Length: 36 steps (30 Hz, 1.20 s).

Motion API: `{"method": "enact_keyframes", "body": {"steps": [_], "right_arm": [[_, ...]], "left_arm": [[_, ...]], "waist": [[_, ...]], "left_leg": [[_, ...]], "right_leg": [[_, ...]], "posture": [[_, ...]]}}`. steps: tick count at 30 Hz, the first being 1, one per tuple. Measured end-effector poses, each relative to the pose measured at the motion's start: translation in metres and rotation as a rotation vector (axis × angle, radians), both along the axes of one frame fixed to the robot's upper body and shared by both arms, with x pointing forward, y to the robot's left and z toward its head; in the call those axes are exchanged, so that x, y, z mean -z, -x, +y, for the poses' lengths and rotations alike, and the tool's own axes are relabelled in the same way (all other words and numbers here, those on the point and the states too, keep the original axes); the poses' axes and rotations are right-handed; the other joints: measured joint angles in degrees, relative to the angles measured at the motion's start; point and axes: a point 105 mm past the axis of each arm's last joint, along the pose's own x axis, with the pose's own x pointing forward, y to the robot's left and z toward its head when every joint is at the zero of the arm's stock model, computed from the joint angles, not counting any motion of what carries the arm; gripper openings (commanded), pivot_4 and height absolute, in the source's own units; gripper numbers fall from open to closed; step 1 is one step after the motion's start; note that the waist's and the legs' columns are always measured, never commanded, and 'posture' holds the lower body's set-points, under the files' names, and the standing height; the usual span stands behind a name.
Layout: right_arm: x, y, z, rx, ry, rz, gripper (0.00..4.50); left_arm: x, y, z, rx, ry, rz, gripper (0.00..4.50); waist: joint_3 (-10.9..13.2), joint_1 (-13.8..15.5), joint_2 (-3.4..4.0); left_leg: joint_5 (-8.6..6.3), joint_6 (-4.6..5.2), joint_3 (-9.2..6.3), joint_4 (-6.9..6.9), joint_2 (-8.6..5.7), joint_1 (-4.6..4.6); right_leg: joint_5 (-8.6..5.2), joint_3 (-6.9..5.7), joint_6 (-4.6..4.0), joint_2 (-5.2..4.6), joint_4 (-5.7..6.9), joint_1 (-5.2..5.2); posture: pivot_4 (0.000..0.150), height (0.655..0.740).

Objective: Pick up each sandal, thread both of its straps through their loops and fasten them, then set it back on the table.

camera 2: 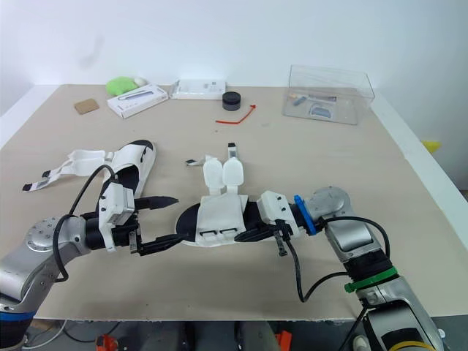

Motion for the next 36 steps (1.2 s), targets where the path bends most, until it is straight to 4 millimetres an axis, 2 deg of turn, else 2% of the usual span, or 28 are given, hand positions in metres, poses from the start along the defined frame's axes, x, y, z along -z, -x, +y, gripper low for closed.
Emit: {"method": "enact_keyframes", "body": {"steps": [10, 11, 13, 18, 19, 20, 26, 28, 31, 34, 36], "right_arm": [[0.006, 0.003, 0.002, 0.022, -0.018, 0.055, 0.05], [0.007, 0.004, 0.001, 0.024, -0.013, 0.064, 0.75], [0.006, 0.006, 0.000, 0.026, -0.005, 0.086, 1.45], [0.003, 0.008, -0.003, 0.012, -0.004, 0.085, 3.83], [0.002, 0.008, -0.004, 0.012, -0.006, 0.072, 4.26], [0.001, 0.008, -0.006, 0.015, -0.009, 0.064, 4.39], [-0.008, 0.011, -0.023, 0.068, -0.008, 0.100, 4.39], [-0.007, 0.013, -0.036, 0.115, 0.010, 0.138, 4.39], [-0.011, 0.012, -0.044, 0.166, -0.014, 0.170, 4.39], [-0.026, 0.002, -0.049, 0.267, -0.093, 0.183, 4.50], [-0.041, -0.009, -0.048, 0.341, -0.158, 0.199, 4.50]], "left_arm": [[0.001, 0.000, 0.000, 0.004, -0.004, 0.002, 4.50], [0.001, 0.000, 0.000, 0.005, -0.004, 0.002, 4.50], [0.001, 0.001, -0.001, 0.007, -0.006, 0.003, 4.50], [0.002, 0.002, -0.002, 0.019, -0.007, 0.006, 4.50], [0.001, 0.002, -0.002, 0.023, -0.008, 0.005, 4.50], [0.000, 0.001, -0.003, 0.027, -0.008, 0.001, 4.50], [0.001, 0.000, -0.004, 0.022, -0.012, 0.004, 4.50], [0.005, -0.006, -0.003, -0.003, -0.030, 0.011, 4.50], [0.005, -0.013, -0.005, -0.016, -0.021, 0.009, 4.50], [0.002, -0.018, -0.007, 0.010, -0.036, -0.021, 3.66], [0.010, -0.020, -0.007, 0.031, -0.077, -0.024, 2.68]], "waist": [[0.00, 0.01, 0.00], [0.00, 0.01, 0.00], [0.00, 0.00, 0.00], [0.00, 0.01, 0.00], [0.00, 0.02, 0.00], [0.00, 0.01, 0.00], [-0.01, 0.05, -0.01], [-0.01, 0.08, -0.01], [0.00, 0.10, -0.02], [0.00, -0.03, -0.02], [0.00, -0.17, -0.02]], "left_leg": [[0.00, -0.01, 0.00, 0.00, -0.01, 0.00], [0.00, -0.01, 0.00, 0.00, -0.01, 0.00], [0.00, -0.01, 0.00, 0.00, 0.00, 0.00], [0.01, -0.01, -0.02, 0.01, 0.00, 0.02], [0.01, -0.01, -0.02, 0.02, 0.00, 0.02], [0.01, -0.02, -0.01, 0.02, 0.00, 0.02], [0.01, -0.02, -0.02, 0.02, -0.01, 0.03], [0.01, -0.02, -0.03, 0.03, -0.03, 0.03], [0.01, -0.02, -0.03, 0.05, -0.03, 0.03], [0.02, -0.03, 0.03, 0.07, -0.01, 0.08], [0.03, -0.03, 0.11, 0.06, 0.00, 0.14]], "right_leg": [[0.00, 0.00, -0.01, 0.00, 0.01, 0.00], [0.00, 0.00, -0.01, -0.01, 0.01, 0.00], [0.01, 0.00, -0.01, 0.00, 0.01, 0.00], [0.00, -0.02, 0.00, 0.01, 0.01, 0.01], [0.00, -0.02, 0.01, 0.01, 0.01, 0.02], [0.00, -0.02, 0.02, 0.01, 0.01, 0.02], [0.01, -0.02, 0.00, -0.01, 0.01, 0.04], [0.00, -0.03, 0.02, -0.02, 0.01, 0.06], [-0.01, -0.02, 0.09, -0.01, 0.02, 0.06], [0.02, 0.02, 0.11, 0.07, 0.02, 0.06], [0.03, 0.07, 0.10, 0.16, 0.02, 0.06]], "posture": [[0.150, 0.7400], [0.150, 0.7400], [0.150, 0.7400], [0.150, 0.7400], [0.150, 0.7400], [0.150, 0.7400], [0.150, 0.7400], [0.150, 0.7400], [0.150, 0.7400], [0.150, 0.7400], [0.150, 0.7400]]}}
